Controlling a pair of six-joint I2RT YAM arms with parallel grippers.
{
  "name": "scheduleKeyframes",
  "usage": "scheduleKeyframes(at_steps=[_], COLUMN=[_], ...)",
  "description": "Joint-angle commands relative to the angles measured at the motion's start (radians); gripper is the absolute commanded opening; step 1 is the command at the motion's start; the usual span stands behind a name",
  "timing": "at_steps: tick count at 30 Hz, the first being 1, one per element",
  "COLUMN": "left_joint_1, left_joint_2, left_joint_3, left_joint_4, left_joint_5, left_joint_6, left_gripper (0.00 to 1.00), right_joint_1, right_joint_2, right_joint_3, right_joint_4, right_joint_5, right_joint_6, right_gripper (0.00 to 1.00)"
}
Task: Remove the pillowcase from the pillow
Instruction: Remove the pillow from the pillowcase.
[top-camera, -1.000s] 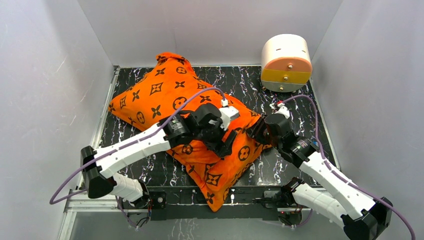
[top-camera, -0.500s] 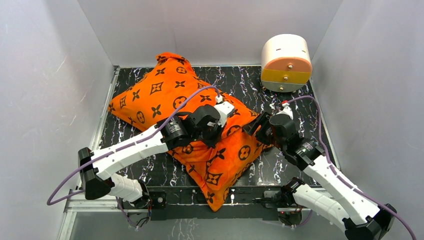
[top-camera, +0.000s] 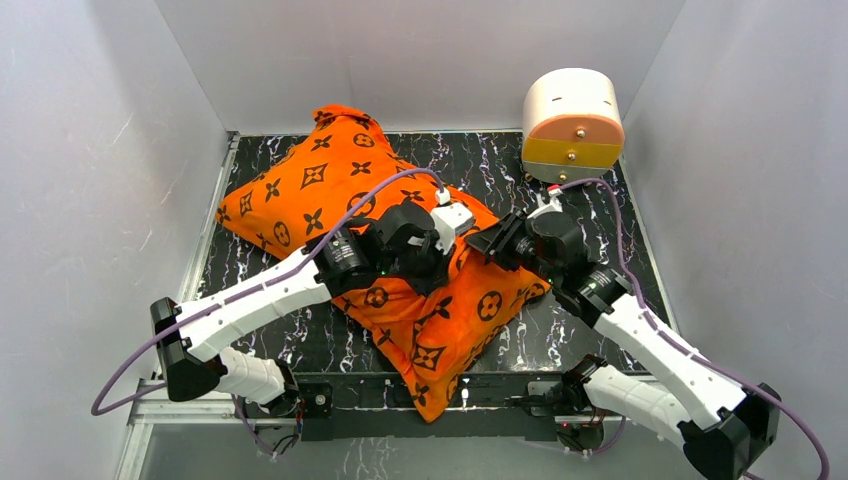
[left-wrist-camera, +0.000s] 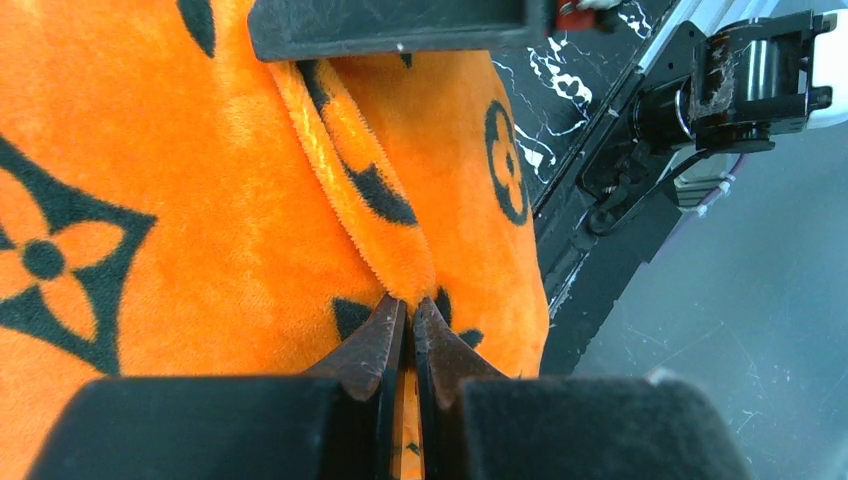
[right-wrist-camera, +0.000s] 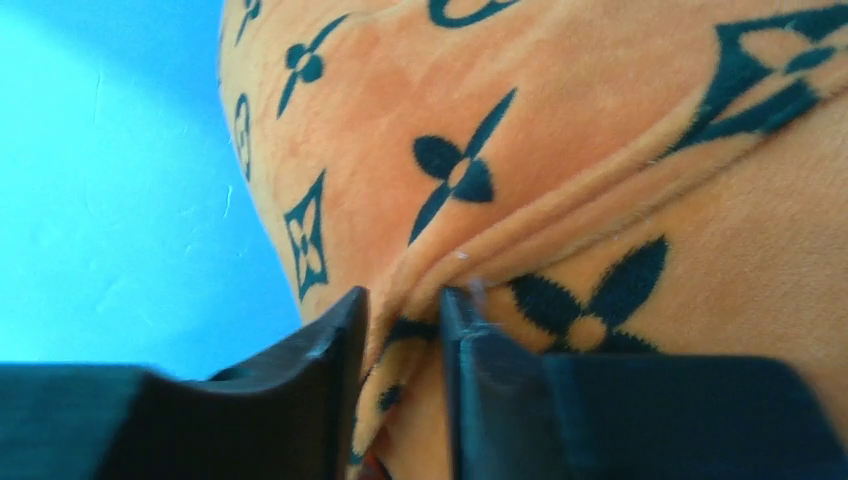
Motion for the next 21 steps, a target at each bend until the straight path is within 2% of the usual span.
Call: scheduleKeyframes(at_steps=[1,2,3,4,7,8,12,16,21], left_joint_1=[0.019,0.023,0.027,0.029,0.031,0.032,0.032,0.032,0.032], left_joint_2=[-0.054,-0.060,-0.072,-0.083,-0.112,-0.118,-0.098,-0.037,0.039], left_joint_3=[0.075,0.076,0.074,0.070,0.049,0.040,0.032,0.058,0.077], left_joint_4=[0.017,0.014,0.012,0.012,0.017,0.016,0.010,0.010,0.025], left_joint_5=[0.017,0.008,0.000,-0.007,-0.041,-0.074,-0.058,0.008,-0.032], left_joint_6=[0.014,0.011,0.007,0.005,0.004,0.006,0.041,0.042,0.059], left_gripper=[0.00,0.00,0.05,0.24,0.67,0.76,0.88,0.90,0.89], right_joint_1=[-0.005,-0.007,-0.010,-0.011,-0.014,-0.013,-0.014,-0.014,-0.016], right_joint_2=[0.031,0.020,0.009,-0.002,-0.010,-0.008,0.000,-0.001,0.014], right_joint_3=[0.066,0.058,0.049,0.044,0.067,0.085,0.144,0.164,0.212], right_joint_4=[0.016,0.023,0.038,0.053,0.035,0.015,-0.057,-0.018,0.013], right_joint_5=[0.060,0.078,0.085,0.084,0.094,0.102,0.123,0.078,0.069], right_joint_6=[0.005,0.009,0.009,0.006,-0.003,-0.010,-0.027,-0.011,-0.030], right_gripper=[0.26,0.18,0.12,0.07,0.00,0.00,0.00,0.00,0.00])
